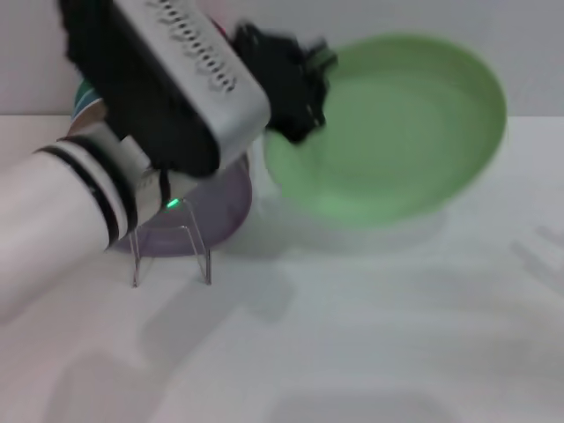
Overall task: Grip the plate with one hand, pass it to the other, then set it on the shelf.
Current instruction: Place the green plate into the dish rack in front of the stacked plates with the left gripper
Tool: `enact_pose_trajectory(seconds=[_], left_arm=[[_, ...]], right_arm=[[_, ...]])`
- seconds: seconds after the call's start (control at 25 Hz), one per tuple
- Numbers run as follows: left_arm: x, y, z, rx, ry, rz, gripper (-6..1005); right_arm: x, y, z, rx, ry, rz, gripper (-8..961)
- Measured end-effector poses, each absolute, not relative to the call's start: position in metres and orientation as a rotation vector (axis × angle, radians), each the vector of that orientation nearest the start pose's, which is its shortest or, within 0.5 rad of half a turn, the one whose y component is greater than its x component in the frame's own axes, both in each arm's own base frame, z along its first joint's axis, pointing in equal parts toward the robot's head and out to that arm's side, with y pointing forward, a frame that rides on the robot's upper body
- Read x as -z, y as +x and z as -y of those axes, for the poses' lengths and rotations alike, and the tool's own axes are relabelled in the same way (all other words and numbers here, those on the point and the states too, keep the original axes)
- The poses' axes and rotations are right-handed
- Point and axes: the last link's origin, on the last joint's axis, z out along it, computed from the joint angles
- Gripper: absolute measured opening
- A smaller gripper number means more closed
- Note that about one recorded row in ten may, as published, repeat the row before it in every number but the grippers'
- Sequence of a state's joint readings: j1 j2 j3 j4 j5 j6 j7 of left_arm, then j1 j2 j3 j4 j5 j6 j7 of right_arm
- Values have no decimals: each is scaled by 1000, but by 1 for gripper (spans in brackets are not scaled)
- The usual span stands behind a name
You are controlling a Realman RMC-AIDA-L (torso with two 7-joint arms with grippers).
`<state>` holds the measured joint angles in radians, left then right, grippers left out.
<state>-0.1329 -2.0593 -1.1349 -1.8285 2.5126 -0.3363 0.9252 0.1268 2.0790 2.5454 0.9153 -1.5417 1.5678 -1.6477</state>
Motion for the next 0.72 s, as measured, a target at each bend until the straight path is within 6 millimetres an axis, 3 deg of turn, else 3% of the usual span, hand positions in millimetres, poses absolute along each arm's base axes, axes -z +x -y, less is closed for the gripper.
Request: enact_pose_trajectory(seconds=[0.2, 0.36, 0.48, 0.72], left_arm=[[-3, -60, -293, 504, -1747, -417, 56], [-7, -77, -286, 616, -1630, -391, 55], [-11, -115, -272, 835, -1573, -381, 55], [-18, -187, -273, 952, -1540, -287, 55]], right_arm=[[-109, 344, -252, -955, -2012, -790, 627], [-104, 344, -257, -939, -2037, -807, 627], [-100, 344, -260, -942, -2049, -822, 627], [-99, 343, -262, -948, -2049, -825, 627]])
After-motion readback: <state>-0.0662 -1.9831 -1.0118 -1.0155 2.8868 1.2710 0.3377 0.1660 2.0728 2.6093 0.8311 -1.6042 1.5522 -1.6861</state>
